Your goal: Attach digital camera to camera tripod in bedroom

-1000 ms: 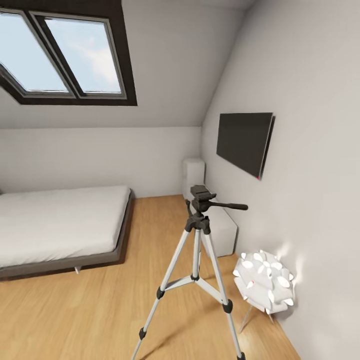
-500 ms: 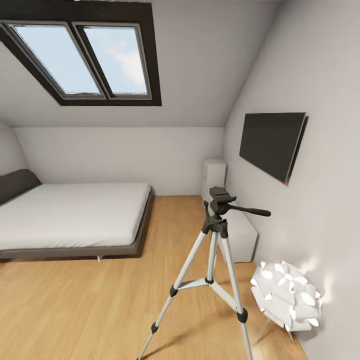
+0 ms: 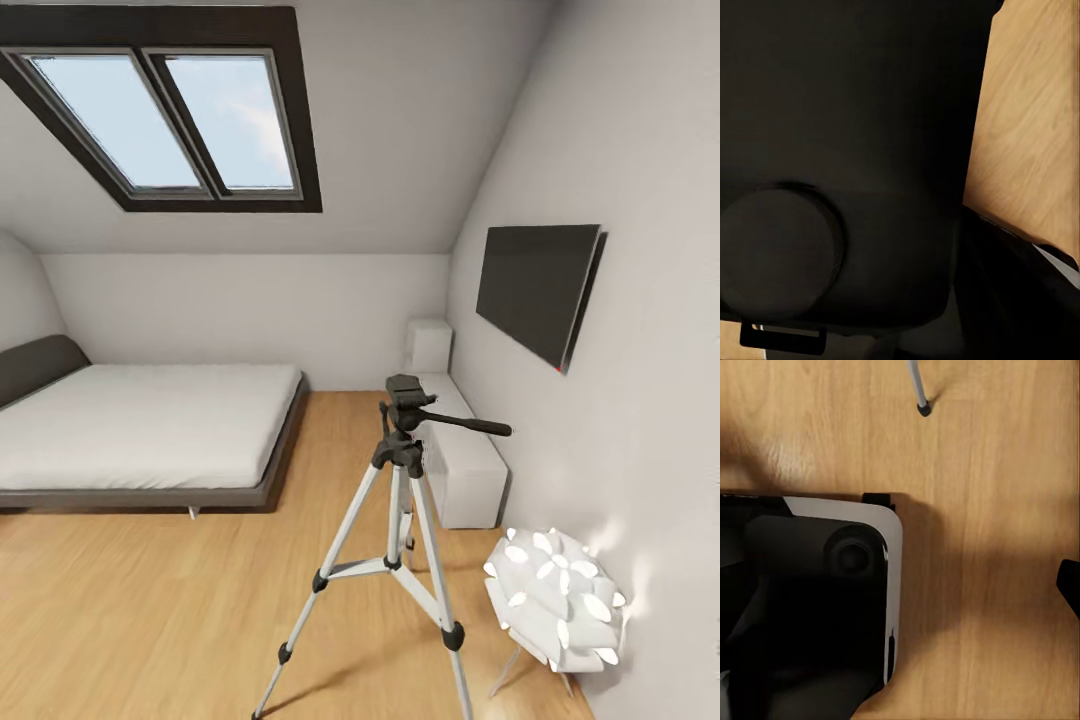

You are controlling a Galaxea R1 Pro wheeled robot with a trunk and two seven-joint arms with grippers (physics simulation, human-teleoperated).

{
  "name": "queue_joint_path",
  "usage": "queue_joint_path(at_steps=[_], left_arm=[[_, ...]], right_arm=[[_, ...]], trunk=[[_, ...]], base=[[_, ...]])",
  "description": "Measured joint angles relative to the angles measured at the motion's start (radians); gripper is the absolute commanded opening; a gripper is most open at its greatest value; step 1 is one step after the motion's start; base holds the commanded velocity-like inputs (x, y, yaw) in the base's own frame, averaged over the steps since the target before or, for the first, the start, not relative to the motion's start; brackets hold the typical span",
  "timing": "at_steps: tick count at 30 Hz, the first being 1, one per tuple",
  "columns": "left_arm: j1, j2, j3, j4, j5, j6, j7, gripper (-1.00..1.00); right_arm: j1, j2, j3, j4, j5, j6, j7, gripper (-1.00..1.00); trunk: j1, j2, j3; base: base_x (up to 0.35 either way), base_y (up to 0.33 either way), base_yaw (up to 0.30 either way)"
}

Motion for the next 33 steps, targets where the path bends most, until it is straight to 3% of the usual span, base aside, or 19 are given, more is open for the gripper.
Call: queue_joint_path(at_steps=[7,19,27,33], left_arm=[[0.000,0.000,0.000,0.000,0.000,0.000,0.000,-1.00],[0.000,0.003,0.000,0.000,0.001,0.000,0.000,-1.00],[0.000,0.004,0.000,0.000,0.001,0.000,-0.001,-1.00],[0.000,0.003,0.000,0.000,0.001,0.000,0.000,-1.00]], right_arm=[[0.000,-0.001,0.000,0.000,0.000,0.000,-0.001,1.00],[0.000,-0.001,0.001,0.000,0.001,-0.001,0.000,1.00],[0.000,0.004,0.001,0.000,0.001,0.001,0.007,1.00],[0.000,0.003,0.001,0.000,0.001,0.001,0.006,1.00]], trunk=[[0.000,0.000,0.000],[0.000,0.000,0.000],[0.000,0.000,0.000],[0.000,0.000,0.000]], base=[[0.000,-0.254,0.000],[0.006,-0.037,0.000],[0.171,-0.133,0.002],[0.032,-0.025,0.144]])
